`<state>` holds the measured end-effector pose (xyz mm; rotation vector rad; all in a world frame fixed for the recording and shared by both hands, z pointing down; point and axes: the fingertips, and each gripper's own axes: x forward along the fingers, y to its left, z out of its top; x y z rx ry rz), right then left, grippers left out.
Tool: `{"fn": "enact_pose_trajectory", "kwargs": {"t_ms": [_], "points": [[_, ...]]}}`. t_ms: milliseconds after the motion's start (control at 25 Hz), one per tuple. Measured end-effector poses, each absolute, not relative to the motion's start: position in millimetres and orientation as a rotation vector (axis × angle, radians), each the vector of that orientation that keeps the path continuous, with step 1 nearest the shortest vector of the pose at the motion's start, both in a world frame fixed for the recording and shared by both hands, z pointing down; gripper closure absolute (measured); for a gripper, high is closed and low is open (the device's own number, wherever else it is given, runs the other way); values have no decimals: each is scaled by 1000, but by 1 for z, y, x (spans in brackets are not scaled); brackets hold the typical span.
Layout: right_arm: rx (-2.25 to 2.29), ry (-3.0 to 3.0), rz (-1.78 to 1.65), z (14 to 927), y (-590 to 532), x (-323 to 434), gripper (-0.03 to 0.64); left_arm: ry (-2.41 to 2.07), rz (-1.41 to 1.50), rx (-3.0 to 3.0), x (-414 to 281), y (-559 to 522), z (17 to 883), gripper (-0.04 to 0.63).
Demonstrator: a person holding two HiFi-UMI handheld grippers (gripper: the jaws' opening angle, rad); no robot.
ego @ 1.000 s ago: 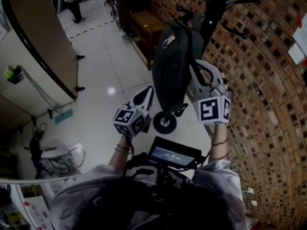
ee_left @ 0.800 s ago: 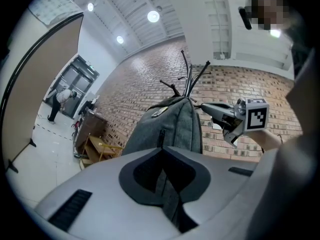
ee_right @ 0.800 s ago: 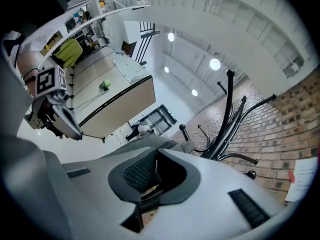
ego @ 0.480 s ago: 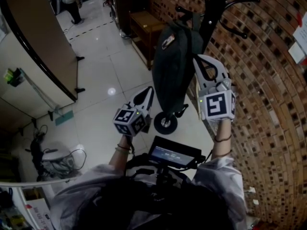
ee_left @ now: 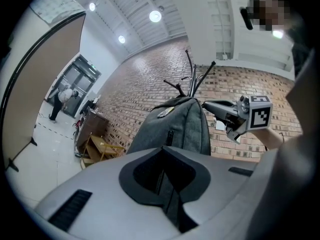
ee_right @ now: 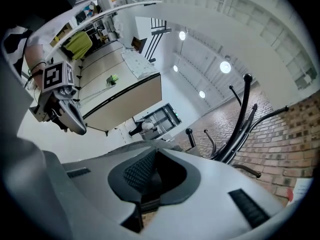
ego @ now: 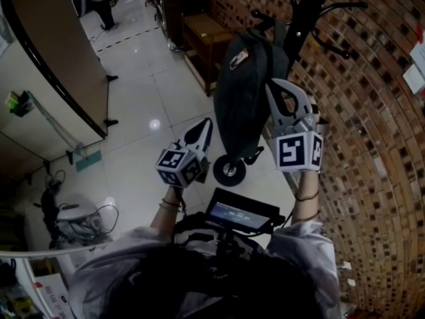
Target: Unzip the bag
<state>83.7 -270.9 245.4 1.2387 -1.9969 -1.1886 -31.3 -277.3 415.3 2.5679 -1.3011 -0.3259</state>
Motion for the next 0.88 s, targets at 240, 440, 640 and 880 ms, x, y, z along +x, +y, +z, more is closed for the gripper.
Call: {"fn": "enact_pose_trajectory", "kwargs": {"t_ms": [240,440,640,880], "points": [[1251,-1981,-1204,244,-275,81,597,-1283,-349,2544,-28,-278,411,588],[1173,-2047,-1173,254,-264,83,603,-1278,-349,2541,-28,-278,412,588],[1142,-2037,-1180,262,-256,87,603,-1280,-340,2542,-28,-279,412,588],[1130,-2038,-1159,271,-249,90,603,-1285,-307,2575,-27,-281,415,588]]}}
